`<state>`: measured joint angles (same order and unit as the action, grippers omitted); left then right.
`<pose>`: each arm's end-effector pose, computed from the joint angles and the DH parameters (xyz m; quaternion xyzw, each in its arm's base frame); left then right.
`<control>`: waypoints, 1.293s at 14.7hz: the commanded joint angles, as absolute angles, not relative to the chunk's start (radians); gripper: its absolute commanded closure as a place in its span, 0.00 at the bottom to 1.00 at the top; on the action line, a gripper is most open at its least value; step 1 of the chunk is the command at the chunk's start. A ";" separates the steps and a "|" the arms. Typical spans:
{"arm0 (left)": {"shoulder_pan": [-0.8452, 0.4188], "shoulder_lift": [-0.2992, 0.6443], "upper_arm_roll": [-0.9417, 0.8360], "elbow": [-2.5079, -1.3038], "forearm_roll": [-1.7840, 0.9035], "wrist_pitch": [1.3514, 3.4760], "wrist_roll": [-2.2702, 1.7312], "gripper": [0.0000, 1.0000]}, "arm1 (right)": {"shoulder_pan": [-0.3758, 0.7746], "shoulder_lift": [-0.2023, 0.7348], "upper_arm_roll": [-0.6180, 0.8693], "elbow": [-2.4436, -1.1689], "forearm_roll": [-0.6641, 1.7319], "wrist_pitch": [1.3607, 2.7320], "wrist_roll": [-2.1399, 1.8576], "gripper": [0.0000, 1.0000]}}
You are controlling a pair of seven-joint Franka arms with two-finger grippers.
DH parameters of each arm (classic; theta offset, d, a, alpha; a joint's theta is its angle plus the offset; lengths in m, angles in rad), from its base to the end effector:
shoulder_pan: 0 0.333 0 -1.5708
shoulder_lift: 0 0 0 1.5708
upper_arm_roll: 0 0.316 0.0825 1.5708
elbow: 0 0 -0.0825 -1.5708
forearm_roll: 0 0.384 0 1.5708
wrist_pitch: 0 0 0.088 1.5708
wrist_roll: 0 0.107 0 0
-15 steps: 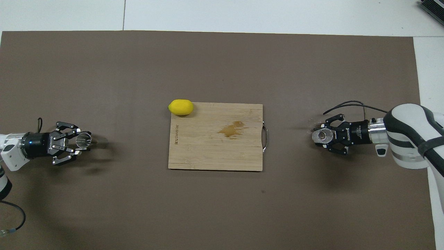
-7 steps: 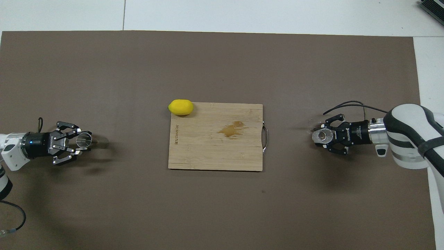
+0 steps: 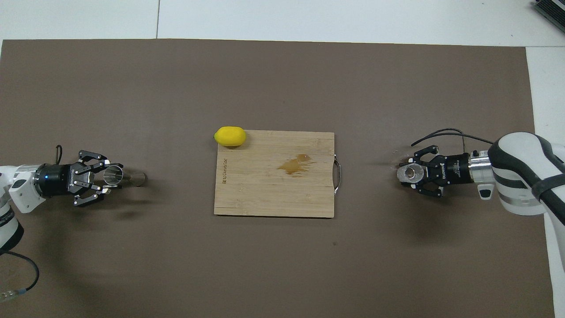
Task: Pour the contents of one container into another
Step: 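Close the left gripper around the small metal cup, then carry the metal cup onto the wooden cutting board with the left gripper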
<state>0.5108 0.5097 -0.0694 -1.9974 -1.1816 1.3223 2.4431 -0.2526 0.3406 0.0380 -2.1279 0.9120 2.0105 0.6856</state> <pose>0.5174 0.1176 0.2370 0.5204 -0.4735 0.4742 0.5293 0.5347 -0.0684 0.2347 -0.6665 0.6248 0.2814 0.2938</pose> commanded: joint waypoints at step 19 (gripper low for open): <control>0.115 0.250 -0.057 -2.273 -1.514 1.526 2.430 0.73 | -0.261 0.318 0.038 -2.163 0.945 2.023 0.638 0.77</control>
<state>0.1824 0.3226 -0.0730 -2.2061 -1.4467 1.4724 2.4353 -0.2527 0.3400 0.0379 -2.1290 0.9120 2.0106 0.6853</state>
